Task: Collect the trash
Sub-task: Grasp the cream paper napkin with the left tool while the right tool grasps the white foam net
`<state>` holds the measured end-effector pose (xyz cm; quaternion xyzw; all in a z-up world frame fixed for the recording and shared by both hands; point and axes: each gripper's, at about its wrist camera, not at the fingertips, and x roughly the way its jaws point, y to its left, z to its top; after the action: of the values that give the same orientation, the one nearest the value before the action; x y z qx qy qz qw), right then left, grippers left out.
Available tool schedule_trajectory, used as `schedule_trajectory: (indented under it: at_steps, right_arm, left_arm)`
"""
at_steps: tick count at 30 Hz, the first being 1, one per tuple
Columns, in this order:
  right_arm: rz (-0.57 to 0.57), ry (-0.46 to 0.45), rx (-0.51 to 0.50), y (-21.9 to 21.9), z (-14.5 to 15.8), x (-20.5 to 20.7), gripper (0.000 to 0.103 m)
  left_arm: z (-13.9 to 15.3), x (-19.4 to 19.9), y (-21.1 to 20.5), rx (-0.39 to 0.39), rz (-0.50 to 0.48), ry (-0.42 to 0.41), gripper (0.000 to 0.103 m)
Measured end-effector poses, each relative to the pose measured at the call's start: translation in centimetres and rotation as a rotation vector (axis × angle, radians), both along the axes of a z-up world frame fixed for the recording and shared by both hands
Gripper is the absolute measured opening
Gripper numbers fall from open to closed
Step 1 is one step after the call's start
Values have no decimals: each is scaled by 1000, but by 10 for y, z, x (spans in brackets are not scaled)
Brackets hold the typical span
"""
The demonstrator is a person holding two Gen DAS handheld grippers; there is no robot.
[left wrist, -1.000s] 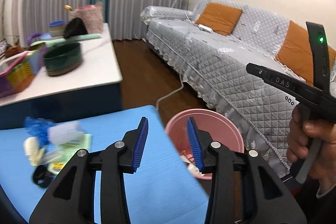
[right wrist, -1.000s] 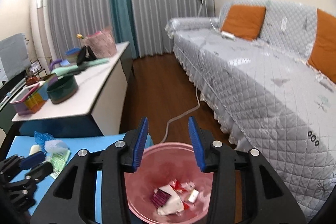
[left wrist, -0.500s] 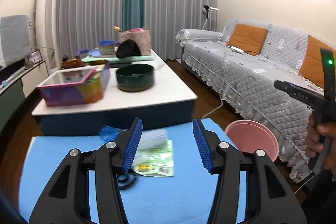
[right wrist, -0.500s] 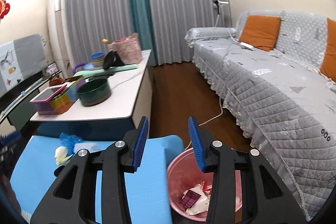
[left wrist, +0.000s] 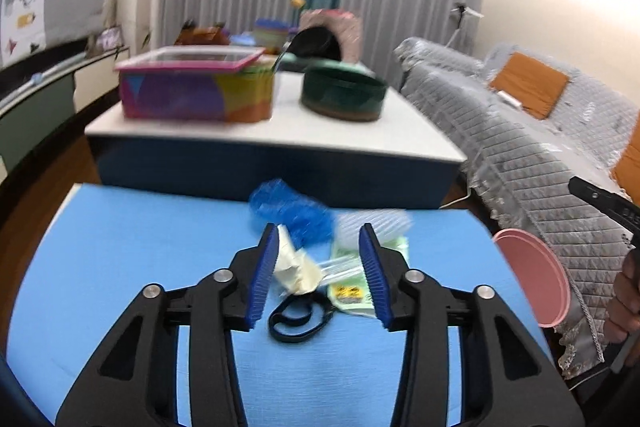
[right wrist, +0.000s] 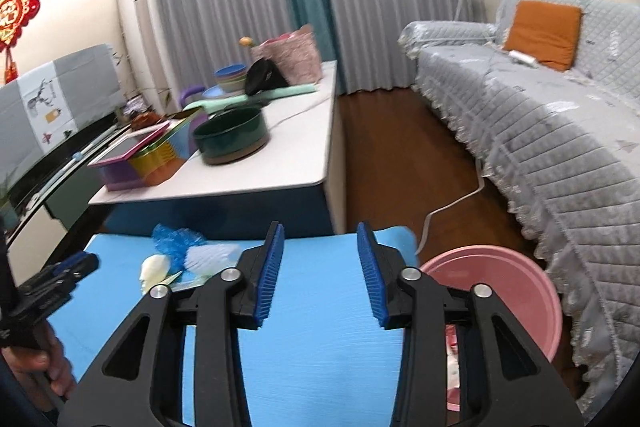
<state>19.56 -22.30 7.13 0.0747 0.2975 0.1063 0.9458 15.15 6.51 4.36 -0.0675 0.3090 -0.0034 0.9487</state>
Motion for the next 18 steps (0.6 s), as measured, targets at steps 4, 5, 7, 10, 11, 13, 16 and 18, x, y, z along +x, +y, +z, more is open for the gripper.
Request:
schedule_trajectory:
  at_steps: [4,5,7,10,11,13,16,18]
  right_arm:
    - [62,1,5,26,-11,9,22]
    - [80,2,8,34,-14,12,21]
    - [113,9,4,49,-20,17,21]
    - [147,26,-4,66,-27,26,21]
    - [152,30,-3,69,-29,28,22]
    - [161,44,4,76,-33,35,22]
    - [170,65,14,80,-39,44,22]
    - [176,78,20,84,-44,49,22]
  left_arm:
    - [-13,7,4,34,15,11,41]
    - [-16,10,7,22,19,19,41]
    - [-20,15,10,12,22,30,41]
    - [-28,20,9,13,15,48,41]
    - [-31,22,8,17,12,52,41]
    - [-35,25,6,18,11,59,41]
    - [-43,30,7,-1,13,82,39]
    - [-46,33,5,-4,10,94,37]
